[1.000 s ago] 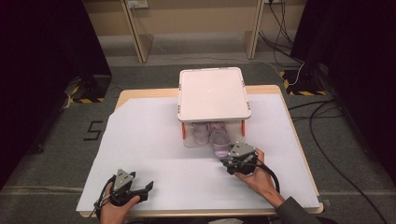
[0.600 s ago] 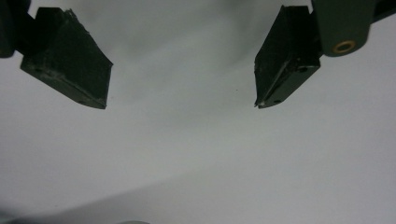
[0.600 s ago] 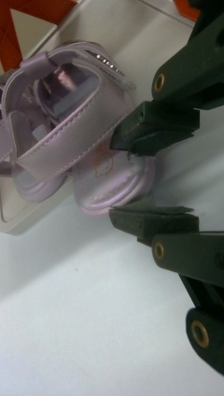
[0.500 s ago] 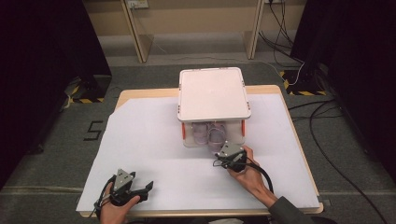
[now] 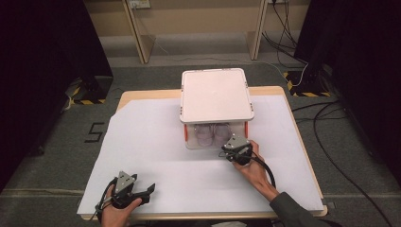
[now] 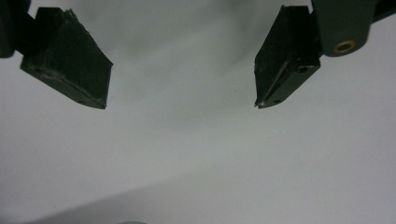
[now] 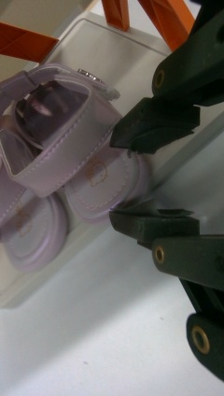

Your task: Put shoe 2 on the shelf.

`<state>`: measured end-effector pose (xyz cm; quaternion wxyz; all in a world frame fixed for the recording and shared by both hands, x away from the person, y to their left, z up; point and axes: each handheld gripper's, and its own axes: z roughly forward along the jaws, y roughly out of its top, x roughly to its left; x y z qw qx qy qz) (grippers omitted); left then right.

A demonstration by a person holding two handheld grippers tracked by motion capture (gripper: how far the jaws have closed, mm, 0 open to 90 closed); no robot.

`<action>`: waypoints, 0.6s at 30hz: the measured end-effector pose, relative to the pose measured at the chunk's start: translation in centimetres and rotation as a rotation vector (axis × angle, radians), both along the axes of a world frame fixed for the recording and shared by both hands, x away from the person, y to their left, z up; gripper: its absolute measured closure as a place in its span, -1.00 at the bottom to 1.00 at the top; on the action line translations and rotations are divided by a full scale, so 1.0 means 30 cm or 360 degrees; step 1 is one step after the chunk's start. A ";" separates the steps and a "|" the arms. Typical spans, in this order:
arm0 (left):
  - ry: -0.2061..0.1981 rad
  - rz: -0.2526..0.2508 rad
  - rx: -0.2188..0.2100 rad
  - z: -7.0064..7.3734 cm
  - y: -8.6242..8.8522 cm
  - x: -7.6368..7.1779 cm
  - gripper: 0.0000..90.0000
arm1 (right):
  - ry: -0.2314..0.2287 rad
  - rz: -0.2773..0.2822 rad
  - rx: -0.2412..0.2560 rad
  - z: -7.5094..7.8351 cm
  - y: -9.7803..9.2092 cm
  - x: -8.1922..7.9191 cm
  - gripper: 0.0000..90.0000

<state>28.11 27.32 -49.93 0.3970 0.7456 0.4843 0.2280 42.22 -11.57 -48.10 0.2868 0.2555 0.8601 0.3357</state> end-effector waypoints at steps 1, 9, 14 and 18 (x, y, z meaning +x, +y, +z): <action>-0.0001 -0.0003 0.0000 -0.001 -0.001 0.000 -0.59 | 0.0007 -0.0007 0.0008 0.000 -0.004 0.004 0.30; 0.0006 0.0000 0.0002 -0.002 -0.001 0.002 -0.59 | 0.0015 0.0005 0.0068 -0.004 -0.012 0.030 0.22; 0.0007 -0.0003 0.0001 -0.004 -0.005 0.004 -0.59 | -0.0017 0.0012 -0.0008 -0.014 0.016 0.028 0.20; 0.0012 -0.0005 0.0001 -0.006 -0.005 0.005 -0.59 | -0.0004 0.0004 0.0003 -0.010 0.018 0.033 0.21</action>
